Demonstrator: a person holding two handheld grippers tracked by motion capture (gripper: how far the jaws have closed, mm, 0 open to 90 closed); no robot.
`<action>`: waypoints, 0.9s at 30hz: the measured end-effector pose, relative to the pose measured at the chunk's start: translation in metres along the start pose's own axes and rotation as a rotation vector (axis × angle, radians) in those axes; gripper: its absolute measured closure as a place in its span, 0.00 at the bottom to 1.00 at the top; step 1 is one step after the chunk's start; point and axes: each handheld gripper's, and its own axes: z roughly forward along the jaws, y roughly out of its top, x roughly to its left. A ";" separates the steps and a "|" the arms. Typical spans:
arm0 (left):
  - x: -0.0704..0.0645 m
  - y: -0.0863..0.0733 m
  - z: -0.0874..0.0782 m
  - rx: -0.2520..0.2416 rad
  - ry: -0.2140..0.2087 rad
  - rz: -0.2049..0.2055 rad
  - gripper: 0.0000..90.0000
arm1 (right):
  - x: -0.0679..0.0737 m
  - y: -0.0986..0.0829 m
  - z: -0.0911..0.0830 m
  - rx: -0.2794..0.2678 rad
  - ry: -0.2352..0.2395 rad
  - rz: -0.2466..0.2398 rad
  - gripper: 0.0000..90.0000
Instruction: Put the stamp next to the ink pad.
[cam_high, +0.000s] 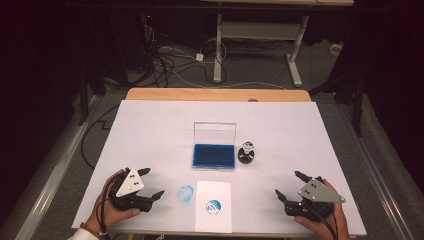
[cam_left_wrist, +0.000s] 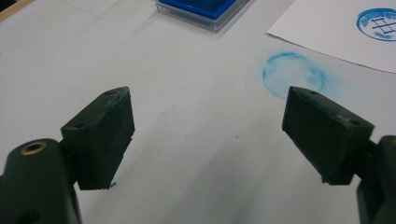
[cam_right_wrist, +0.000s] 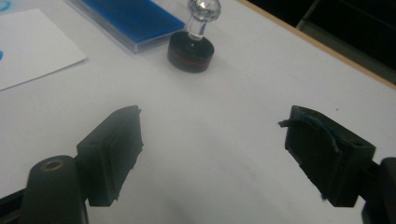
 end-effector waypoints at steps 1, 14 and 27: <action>0.000 -0.001 -0.001 -0.003 0.003 -0.004 0.18 | 0.000 -0.001 0.000 0.002 0.003 0.004 0.21; -0.003 -0.002 -0.001 0.007 0.003 0.008 0.18 | 0.007 0.001 0.003 -0.019 0.046 0.006 0.21; -0.004 -0.001 0.001 0.013 -0.006 0.021 0.18 | 0.009 0.003 0.001 -0.027 0.036 -0.004 0.21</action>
